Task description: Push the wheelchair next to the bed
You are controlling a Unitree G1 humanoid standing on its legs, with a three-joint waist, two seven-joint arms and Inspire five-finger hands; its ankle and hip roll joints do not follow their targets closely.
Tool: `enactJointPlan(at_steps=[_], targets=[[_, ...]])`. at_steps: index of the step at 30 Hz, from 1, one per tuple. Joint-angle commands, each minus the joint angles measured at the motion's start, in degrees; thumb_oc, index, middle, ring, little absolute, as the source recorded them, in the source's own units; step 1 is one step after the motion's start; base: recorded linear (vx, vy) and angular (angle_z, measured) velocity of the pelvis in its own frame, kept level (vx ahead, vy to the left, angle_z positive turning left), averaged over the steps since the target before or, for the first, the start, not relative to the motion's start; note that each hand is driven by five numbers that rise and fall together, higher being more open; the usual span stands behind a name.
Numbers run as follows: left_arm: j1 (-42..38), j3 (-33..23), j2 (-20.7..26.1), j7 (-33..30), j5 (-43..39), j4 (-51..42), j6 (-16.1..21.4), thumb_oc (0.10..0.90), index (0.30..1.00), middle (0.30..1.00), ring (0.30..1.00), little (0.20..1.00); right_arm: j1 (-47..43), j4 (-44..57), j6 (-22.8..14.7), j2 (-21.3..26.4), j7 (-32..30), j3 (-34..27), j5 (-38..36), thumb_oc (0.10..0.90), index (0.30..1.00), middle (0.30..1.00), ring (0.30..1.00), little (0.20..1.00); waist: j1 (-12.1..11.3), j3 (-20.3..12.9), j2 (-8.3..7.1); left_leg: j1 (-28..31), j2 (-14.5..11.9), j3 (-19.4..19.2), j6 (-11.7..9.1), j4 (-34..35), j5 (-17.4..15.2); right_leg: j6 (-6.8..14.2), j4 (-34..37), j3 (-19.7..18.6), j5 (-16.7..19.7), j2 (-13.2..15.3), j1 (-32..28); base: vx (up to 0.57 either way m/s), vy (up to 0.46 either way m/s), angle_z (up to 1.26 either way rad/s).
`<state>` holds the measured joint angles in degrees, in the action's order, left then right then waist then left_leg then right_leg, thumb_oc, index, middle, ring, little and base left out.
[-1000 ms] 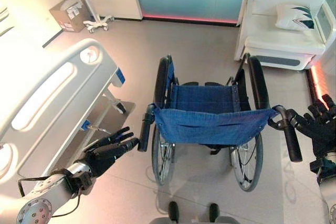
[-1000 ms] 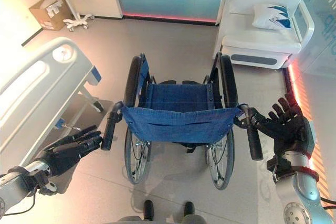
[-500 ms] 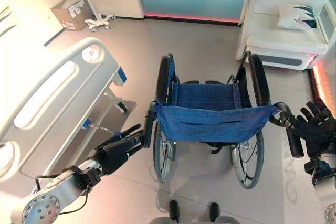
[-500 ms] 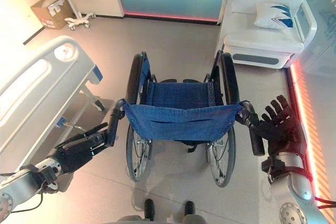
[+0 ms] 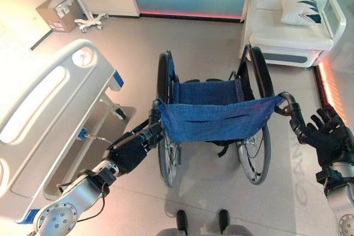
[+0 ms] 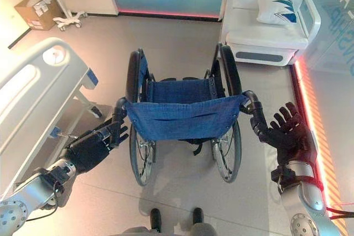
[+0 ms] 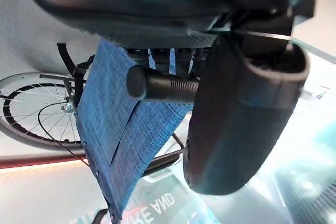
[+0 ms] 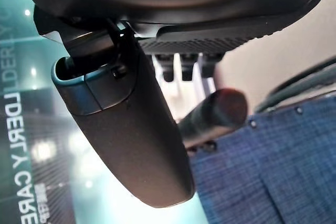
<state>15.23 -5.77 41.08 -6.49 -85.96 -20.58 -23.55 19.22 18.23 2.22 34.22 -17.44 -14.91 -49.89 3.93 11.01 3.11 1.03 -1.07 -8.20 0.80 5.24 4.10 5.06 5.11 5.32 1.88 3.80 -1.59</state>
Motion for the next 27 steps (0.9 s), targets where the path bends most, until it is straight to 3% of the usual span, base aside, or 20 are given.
enactJointPlan(at_steps=[1,12,22,23,24,27], targets=[[-7.7,-4.7,-0.7,4.5,-4.0,-4.8,4.8,0.800,0.900,0.900,0.900,0.900,-6.8,3.0,-6.0,2.1,1.5,-2.8,2.5,0.800,0.900,0.900,0.900,0.900,1.6,-1.9,-0.53,1.5,-1.8,-0.1,-1.7,-0.2,-2.1,0.7,-0.1,-2.2,1.9,1.4,1.0,0.00,0.000,0.00],[-8.6,-5.3,-1.1,11.9,-5.3,-8.0,10.2,0.800,0.900,0.900,0.900,0.900,-6.7,3.6,-5.5,0.8,1.5,-1.9,3.7,0.800,0.900,0.900,0.900,0.900,1.6,-1.7,-0.78,1.6,-1.7,-0.1,-1.7,-0.2,-2.2,0.5,-0.1,-2.4,1.9,1.5,0.8,0.00,0.000,0.00],[-10.8,-1.7,-0.6,14.8,-3.2,-9.8,6.9,0.800,0.900,0.900,0.900,0.900,-7.7,3.6,-5.1,1.3,1.1,-1.4,3.4,0.800,0.900,0.900,0.900,0.900,2.1,-1.0,-0.71,1.6,-1.6,0.0,-1.7,-0.2,-2.2,0.6,-0.1,-3.0,2.1,1.5,0.9,0.00,0.000,0.00],[-11.1,-0.6,-0.3,16.0,-2.5,-10.3,6.9,0.615,0.622,0.622,0.622,0.622,-7.8,3.7,-5.3,1.5,1.0,-1.1,3.4,0.800,0.900,0.900,0.900,0.900,2.3,-0.9,-0.66,1.6,-1.6,0.1,-1.6,-0.2,-2.2,0.6,-0.1,-3.2,2.1,1.4,1.0,0.00,0.000,0.00],[-11.4,0.1,-0.1,15.9,-2.2,-10.7,7.2,0.400,0.300,0.300,0.300,0.300,-7.7,3.8,-5.4,1.6,0.9,-0.9,3.4,0.800,0.900,0.900,0.900,0.900,2.4,-0.8,-0.64,1.7,-1.6,0.0,-1.6,-0.2,-2.2,0.6,-0.1,-3.2,2.1,1.4,1.0,0.00,0.000,0.00],[-12.3,1.5,0.2,15.9,-0.4,-11.0,7.3,0.400,0.300,0.300,0.300,0.300,-7.9,3.5,-5.6,1.7,0.8,-0.5,3.4,0.800,0.900,0.900,0.900,0.900,2.6,-0.6,-0.63,1.8,-1.6,-0.1,-1.5,-0.2,-2.2,0.7,-0.1,-3.4,2.2,1.4,1.0,0.00,0.000,0.00]])
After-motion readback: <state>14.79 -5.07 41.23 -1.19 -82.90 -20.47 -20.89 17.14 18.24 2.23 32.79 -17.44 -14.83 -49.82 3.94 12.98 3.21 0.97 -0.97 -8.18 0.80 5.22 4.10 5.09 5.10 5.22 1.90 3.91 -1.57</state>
